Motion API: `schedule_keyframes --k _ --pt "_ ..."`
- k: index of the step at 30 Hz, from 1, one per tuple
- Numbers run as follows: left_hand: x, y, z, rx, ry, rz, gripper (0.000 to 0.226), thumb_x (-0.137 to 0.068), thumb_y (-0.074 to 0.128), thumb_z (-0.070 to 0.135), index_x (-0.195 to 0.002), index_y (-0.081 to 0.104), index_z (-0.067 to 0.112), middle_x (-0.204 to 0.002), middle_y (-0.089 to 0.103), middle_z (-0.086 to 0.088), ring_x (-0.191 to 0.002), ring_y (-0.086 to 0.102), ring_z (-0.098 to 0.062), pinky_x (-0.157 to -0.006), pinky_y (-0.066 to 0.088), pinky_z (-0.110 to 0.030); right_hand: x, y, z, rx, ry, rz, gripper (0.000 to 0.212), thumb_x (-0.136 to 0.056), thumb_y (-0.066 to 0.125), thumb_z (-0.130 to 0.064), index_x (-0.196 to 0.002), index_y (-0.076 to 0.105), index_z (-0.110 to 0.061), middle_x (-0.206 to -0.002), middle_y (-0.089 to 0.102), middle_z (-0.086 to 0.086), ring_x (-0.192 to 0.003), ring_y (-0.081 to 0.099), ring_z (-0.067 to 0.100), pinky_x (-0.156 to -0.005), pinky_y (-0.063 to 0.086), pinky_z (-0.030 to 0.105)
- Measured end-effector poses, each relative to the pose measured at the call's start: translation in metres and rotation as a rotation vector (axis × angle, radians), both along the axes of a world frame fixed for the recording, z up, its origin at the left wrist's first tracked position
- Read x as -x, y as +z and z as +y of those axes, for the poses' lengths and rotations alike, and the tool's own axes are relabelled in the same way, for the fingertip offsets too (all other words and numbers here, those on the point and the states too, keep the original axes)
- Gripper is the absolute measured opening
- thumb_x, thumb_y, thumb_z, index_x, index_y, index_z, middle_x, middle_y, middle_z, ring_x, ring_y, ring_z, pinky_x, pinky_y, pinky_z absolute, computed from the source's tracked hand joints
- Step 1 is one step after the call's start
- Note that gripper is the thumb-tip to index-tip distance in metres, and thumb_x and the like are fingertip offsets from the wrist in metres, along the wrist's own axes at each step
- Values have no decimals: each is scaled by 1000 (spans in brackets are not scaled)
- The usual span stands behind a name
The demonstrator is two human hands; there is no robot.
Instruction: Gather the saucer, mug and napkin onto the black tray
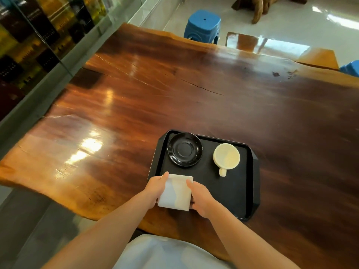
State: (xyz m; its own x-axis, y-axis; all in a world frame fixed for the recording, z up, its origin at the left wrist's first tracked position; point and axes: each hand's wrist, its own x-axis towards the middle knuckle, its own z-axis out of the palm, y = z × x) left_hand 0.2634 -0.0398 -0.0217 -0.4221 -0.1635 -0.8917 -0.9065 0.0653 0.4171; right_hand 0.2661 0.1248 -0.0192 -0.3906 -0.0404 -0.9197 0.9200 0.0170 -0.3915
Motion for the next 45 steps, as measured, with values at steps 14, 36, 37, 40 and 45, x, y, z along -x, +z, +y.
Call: schedule_keyframes --k 14,36,37,40,45 --pt "20 -18 8 9 -52 -1 13 -100 54 20 -99 59 8 -115 70 -18 -101 69 -32 -92 57 -51 25 -15 9 -50 42 -51 23 -97 55 -25 -120 51 -23 -108 61 0 -100 60 24 -80 57 44" --pt "34 -25 -4 455 -721 188 17 -95 56 12 -108 66 10 -102 68 -11 -88 66 -27 -70 57 -35 33 -28 11 -189 220 18 49 -97 55 -19 -146 45 -22 -138 56 2 -117 55 23 -89 54 37" --pt "34 -26 -5 477 -738 193 17 -96 57 13 -110 65 10 -103 68 -10 -89 66 -27 -71 57 -35 33 -28 11 -188 223 31 50 -97 55 -20 -147 44 -23 -139 56 3 -118 55 23 -87 54 36" --pt "32 -24 -6 504 -745 187 23 -94 62 12 -117 62 10 -104 68 -10 -90 67 -26 -73 57 -35 31 -20 12 -191 251 46 50 -97 54 -21 -146 44 -24 -135 58 2 -111 57 20 -81 53 32" --pt "34 -16 -15 407 -669 191 17 -88 64 9 -104 68 13 -92 72 -9 -83 71 -28 -71 64 -45 28 -16 21 -188 252 64 49 -97 51 -15 -145 46 -22 -116 64 5 -106 63 25 -91 57 42"
